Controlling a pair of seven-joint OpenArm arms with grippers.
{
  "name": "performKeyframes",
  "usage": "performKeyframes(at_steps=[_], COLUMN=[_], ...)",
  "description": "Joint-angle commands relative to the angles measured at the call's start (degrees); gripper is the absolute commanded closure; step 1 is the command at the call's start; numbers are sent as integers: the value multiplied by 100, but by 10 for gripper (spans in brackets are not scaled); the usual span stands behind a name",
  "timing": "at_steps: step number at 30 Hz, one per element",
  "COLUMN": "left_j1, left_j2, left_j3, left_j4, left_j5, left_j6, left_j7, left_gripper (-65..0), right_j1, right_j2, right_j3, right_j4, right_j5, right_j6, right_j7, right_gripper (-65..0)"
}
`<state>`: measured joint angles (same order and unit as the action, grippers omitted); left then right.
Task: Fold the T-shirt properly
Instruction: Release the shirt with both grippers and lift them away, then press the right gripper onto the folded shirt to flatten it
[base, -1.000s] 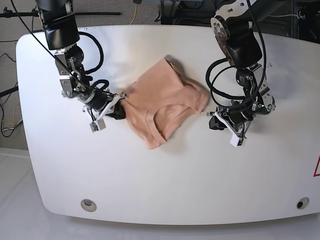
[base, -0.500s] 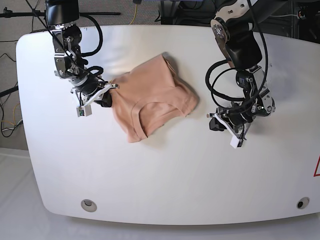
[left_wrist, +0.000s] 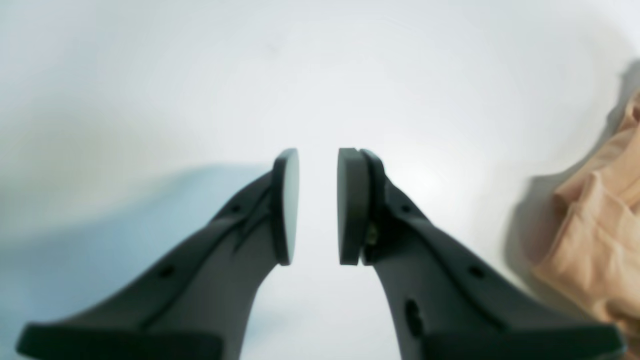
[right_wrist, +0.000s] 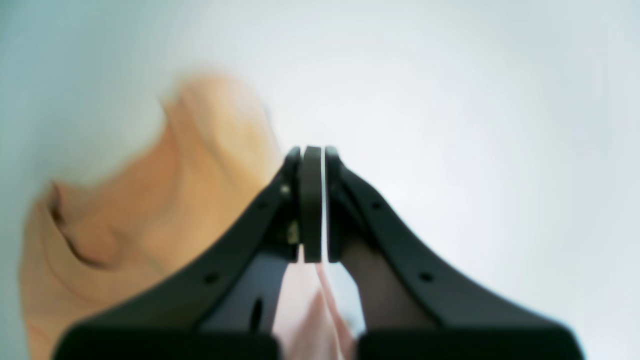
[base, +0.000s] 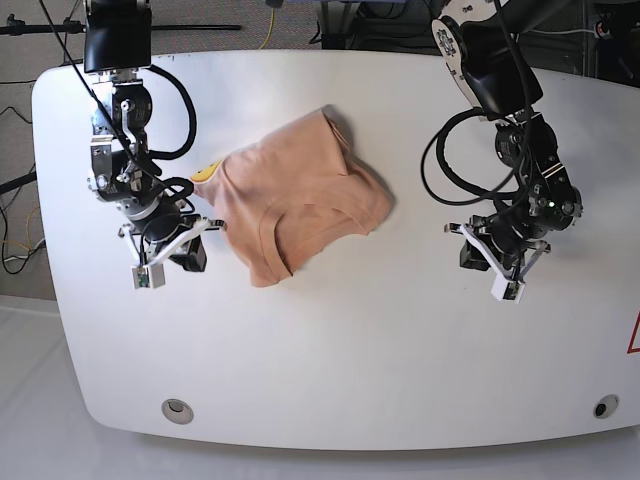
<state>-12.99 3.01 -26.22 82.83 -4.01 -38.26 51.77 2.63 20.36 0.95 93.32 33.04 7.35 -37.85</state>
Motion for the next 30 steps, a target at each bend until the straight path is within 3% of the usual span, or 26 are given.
performKeyframes(at_steps=[1, 11, 22, 30], left_j1=[73, 899, 1480, 1682], left_j2=[20, 12, -191, -323], left_j3=[173, 534, 525, 305], left_j4=[583, 2183, 2746, 2737], left_j5=[-131, -131, -113, -113], left_j6=[-29, -29, -20, -20], left_j7=[-91, -91, -91, -100], left_gripper=[-125, -125, -123, -123], right_j1=[101, -444, -1349, -1824], right_j2=[78, 87, 70, 61], right_j3=[41, 41, -12, -12], right_j4=[448, 1741, 2040, 2031], right_j5=[41, 50, 59, 59], right_j6=[-45, -63, 16, 535], right_j7=[-123, -1240, -1310, -1310], right_gripper=[-10, -10, -10, -10])
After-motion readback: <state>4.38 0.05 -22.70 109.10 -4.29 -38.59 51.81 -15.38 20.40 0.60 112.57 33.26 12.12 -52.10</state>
